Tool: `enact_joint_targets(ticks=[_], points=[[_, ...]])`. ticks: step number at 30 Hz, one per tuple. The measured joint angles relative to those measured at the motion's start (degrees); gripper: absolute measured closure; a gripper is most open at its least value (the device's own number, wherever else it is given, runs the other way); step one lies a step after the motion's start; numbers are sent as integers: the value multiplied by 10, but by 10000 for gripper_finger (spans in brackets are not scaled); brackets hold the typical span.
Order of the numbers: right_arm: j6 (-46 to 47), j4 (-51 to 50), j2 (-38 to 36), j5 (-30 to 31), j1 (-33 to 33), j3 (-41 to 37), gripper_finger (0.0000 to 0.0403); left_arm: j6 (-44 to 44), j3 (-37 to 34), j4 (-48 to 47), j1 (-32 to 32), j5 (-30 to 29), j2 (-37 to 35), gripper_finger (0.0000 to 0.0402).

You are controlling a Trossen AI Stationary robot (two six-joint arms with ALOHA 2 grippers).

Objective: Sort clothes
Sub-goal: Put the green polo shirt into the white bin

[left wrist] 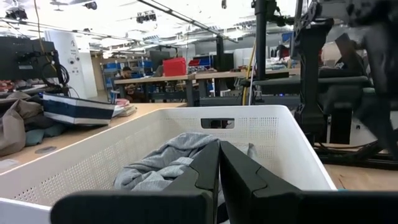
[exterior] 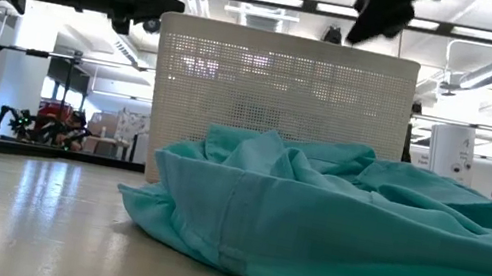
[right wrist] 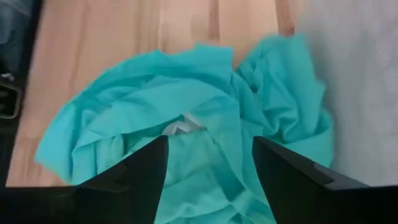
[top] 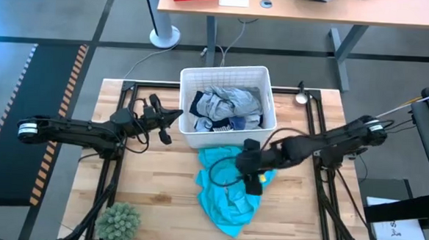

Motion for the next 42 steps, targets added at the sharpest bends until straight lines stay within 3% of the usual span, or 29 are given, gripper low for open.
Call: enact_joint_targets(ticks=[5,11,20,23,26,31,32,42], points=[[53,2,58,4,1,4,137,0,0,0,0,0,0,402],[43,-26,138,4,-3,5,82,0,0,2,0,1,0,402],[13,-25,253,33,-18,6,78,0,0,-1,0,1,0,402],[-10,-25,274,34,-19,10,101,0,0,-1,0,1,0,402],[-22,-16,282,12,-20,9,159,0,0,-3,0,1,0,402],[-42,-15,269,6,-18,10,352,1,0,-5,0,1,0,402],[-45,-15,263,4,-18,11,374,1,0,-5,0,1,0,402],[-57,-64,158,13,-16,123,394,2,0,-2,0,1,0,402]])
